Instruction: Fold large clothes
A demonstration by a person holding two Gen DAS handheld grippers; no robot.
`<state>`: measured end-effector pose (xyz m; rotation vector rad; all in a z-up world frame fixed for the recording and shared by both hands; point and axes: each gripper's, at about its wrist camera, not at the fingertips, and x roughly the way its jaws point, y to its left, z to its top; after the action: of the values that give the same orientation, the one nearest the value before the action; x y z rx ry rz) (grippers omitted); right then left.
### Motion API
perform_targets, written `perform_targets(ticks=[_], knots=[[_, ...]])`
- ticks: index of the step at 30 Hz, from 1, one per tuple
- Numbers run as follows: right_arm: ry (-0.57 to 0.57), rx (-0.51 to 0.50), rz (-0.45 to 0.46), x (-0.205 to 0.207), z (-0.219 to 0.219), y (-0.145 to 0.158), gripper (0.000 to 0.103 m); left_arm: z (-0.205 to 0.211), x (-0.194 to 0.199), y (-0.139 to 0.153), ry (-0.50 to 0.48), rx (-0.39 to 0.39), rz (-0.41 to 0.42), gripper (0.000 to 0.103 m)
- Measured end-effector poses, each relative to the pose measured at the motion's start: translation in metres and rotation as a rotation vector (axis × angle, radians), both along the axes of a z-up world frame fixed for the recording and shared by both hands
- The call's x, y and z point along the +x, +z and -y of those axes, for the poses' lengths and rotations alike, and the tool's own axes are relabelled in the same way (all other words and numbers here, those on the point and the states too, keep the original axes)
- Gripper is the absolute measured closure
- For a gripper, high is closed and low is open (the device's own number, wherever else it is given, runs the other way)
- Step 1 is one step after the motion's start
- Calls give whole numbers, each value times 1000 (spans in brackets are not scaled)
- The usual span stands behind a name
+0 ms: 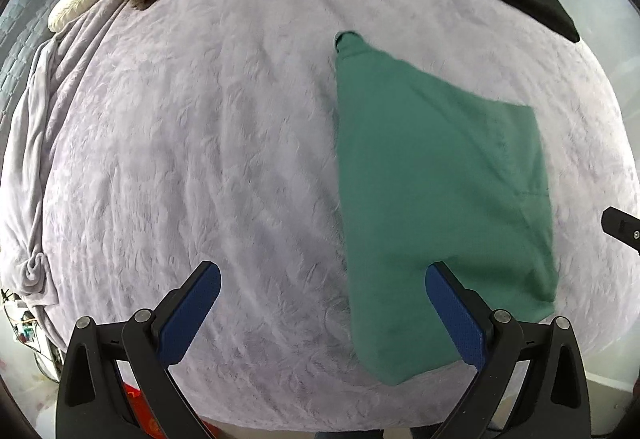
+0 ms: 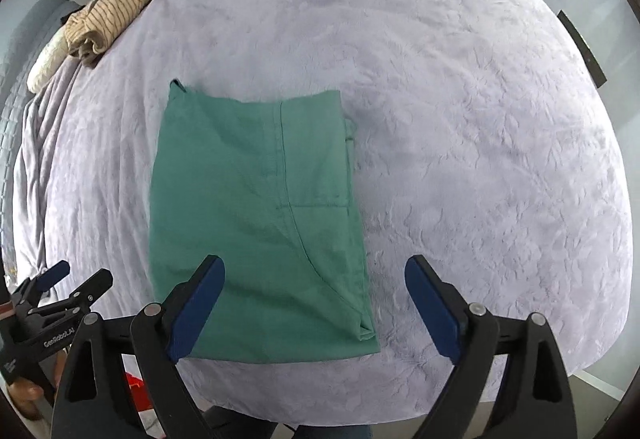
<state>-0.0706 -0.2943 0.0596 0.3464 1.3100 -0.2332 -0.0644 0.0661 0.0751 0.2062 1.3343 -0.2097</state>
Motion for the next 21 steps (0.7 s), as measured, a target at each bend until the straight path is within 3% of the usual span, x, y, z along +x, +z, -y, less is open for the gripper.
perform_targets(ticks=[5,21], knots=[[-5,-61,3,3,-4,6,9,12,0,6,0,-3,8,1],[8,-97,6,9,-9,15,9,23,1,16,-6,-16,15,1]])
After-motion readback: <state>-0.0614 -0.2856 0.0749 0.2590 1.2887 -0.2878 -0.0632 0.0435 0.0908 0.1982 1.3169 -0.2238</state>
